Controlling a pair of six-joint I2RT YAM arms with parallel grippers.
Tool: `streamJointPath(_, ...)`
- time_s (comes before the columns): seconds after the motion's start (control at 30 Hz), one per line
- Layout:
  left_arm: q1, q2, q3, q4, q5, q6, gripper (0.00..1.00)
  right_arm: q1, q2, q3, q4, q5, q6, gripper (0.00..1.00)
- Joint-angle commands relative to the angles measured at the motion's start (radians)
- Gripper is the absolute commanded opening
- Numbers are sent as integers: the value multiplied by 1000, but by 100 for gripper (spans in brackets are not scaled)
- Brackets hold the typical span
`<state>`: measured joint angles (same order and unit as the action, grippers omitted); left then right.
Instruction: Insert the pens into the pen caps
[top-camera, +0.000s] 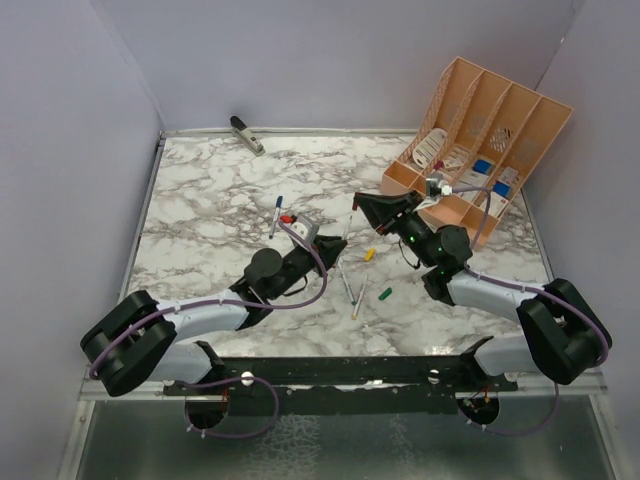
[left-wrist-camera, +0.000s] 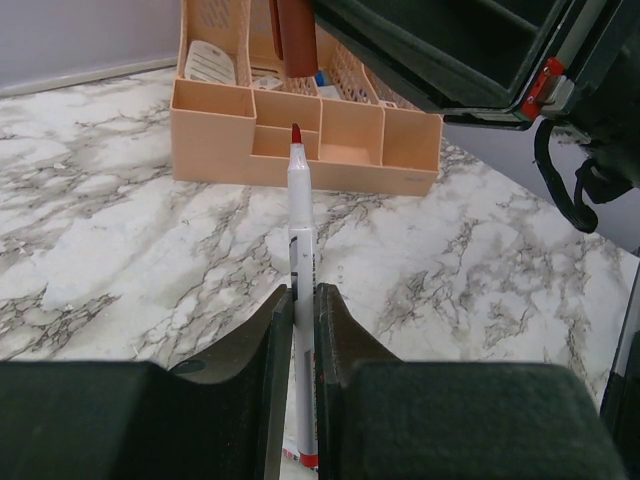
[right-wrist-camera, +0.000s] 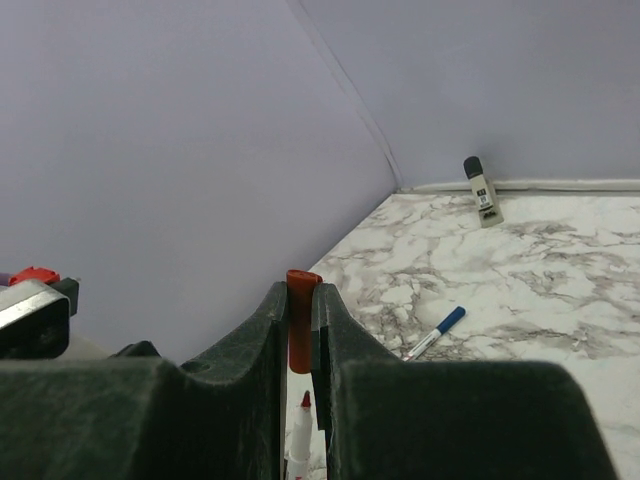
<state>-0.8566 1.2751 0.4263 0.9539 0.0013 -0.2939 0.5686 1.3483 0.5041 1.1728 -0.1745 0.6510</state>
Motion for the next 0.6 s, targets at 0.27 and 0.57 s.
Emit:
streamJointPath(0.27,7,16,15,45,31,-13,0,16,4,-19,56,-11,21,1)
streamJointPath(0.57,10,-10,8,54,38,-10,0,20,16,-28,71,3,12,2)
